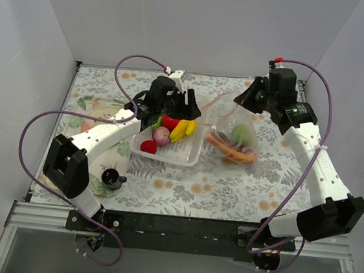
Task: Place the food in the zip-top bag and seal the zipper
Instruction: Pick up the fake fruit from the bin.
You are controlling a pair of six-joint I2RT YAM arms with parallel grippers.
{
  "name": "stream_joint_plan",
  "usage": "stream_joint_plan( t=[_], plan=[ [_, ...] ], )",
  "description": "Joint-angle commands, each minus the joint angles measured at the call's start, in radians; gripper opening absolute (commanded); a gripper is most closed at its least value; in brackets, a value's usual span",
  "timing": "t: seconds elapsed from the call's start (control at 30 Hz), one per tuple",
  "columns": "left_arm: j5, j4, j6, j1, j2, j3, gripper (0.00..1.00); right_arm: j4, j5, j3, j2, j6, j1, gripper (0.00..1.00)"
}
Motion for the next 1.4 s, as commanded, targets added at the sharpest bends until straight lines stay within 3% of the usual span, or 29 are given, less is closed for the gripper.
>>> stream_joint_plan(
  t=[0.0, 0.2, 0.3, 0.33, 0.37, 0.4, 0.47, 0.5, 0.7, 0.87, 1.07, 1.37],
  plan=[
    [0.135, 0.075, -0.043, 0.000, -0.029, -0.037, 0.54, 0.079, 0.013, -0.026, 0.040, -0.011, 0.069, 0.01],
    [0.131, 0.098, -0.092, -0.040, -0.014, -0.043, 0.36, 0.081, 0.045, -0.066, 0.088, -0.028, 0.140, 0.01],
    [0.038, 0.048, -0.115, -0.040, -0.050, -0.022, 0.30, 0.062, 0.105, -0.084, 0.081, -0.063, 0.135, 0.01],
    [-0.051, 0.023, -0.118, -0.040, -0.061, -0.010, 0.31, 0.049, 0.144, -0.083, 0.084, -0.073, 0.133, 0.01],
    [-0.087, -0.021, -0.115, -0.040, -0.076, 0.001, 0.37, 0.026, 0.160, -0.083, 0.085, -0.084, 0.129, 0.01],
    [-0.123, -0.043, -0.119, -0.040, -0.086, 0.016, 0.52, 0.021, 0.172, -0.086, 0.081, -0.103, 0.127, 0.01],
    [-0.226, -0.086, -0.122, -0.038, -0.095, 0.023, 0.57, 0.013, 0.192, -0.104, 0.068, -0.116, 0.103, 0.01],
    [-0.245, -0.097, -0.132, -0.035, -0.096, 0.027, 0.67, 0.010, 0.192, -0.112, 0.051, -0.124, 0.092, 0.01],
    [-0.239, -0.115, -0.107, 0.008, -0.005, 0.082, 0.74, 0.022, 0.154, -0.163, -0.033, -0.144, 0.040, 0.01],
    [-0.251, -0.161, -0.060, 0.034, 0.222, 0.259, 0.73, 0.010, 0.123, -0.178, -0.070, -0.144, 0.038, 0.01],
    [-0.374, -0.184, -0.081, 0.049, 0.435, 0.380, 0.70, 0.009, 0.093, -0.207, -0.126, -0.141, 0.038, 0.01],
    [-0.386, -0.169, -0.142, 0.051, 0.549, 0.425, 0.75, 0.012, 0.073, -0.218, -0.152, -0.140, 0.040, 0.01]
  ],
)
